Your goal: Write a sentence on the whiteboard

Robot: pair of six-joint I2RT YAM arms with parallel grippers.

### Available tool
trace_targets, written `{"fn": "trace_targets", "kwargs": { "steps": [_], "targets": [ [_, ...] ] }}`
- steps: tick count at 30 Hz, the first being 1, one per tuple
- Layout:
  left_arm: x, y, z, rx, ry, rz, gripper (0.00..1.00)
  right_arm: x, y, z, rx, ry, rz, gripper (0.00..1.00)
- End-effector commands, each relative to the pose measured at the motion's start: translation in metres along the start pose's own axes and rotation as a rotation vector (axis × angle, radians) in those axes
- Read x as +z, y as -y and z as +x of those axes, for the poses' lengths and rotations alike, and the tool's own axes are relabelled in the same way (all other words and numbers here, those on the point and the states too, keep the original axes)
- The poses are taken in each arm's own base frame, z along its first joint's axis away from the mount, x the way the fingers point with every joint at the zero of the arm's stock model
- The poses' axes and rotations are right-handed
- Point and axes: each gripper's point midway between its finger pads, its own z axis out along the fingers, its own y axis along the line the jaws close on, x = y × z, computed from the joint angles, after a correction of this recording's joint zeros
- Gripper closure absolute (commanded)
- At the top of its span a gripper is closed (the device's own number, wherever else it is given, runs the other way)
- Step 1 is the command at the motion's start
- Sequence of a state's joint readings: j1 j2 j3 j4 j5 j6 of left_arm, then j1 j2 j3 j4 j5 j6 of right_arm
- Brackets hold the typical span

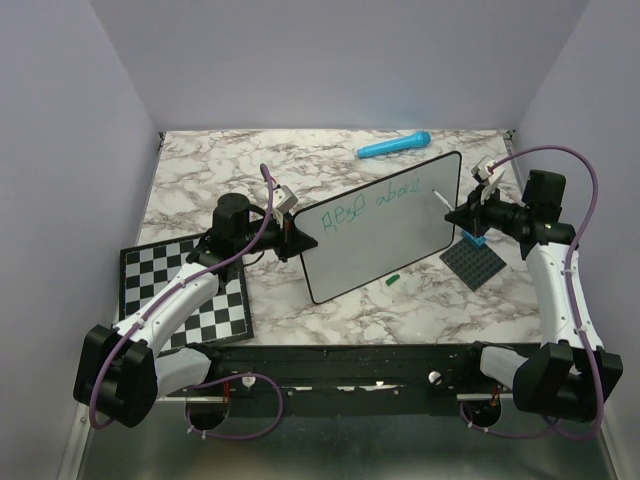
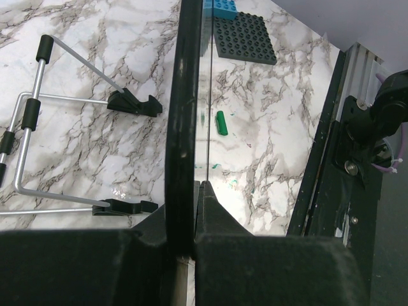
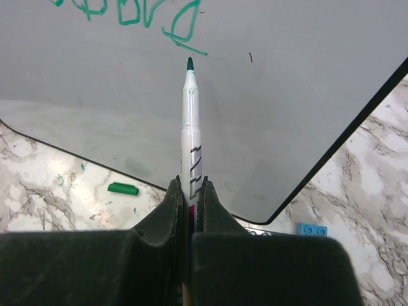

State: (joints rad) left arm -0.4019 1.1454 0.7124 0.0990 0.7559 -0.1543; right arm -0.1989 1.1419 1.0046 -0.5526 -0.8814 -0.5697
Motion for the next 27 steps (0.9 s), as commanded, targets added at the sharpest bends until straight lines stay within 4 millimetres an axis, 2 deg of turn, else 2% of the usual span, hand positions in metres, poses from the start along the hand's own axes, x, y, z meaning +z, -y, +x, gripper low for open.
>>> {"fn": "trace_targets", "kwargs": {
  "steps": [1, 27],
  "targets": [
    [-0.006, -0.019, 0.049, -0.011, -0.155, -0.095, 1.00, -0.006, 0.018, -0.009, -0.050, -0.002, 0.073, 0.99],
    [-0.005, -0.021, 0.051, -0.021, -0.164, -0.100, 1.00, 0.003, 0.036, -0.022, -0.022, 0.034, 0.060, 0.99]
  ]
}}
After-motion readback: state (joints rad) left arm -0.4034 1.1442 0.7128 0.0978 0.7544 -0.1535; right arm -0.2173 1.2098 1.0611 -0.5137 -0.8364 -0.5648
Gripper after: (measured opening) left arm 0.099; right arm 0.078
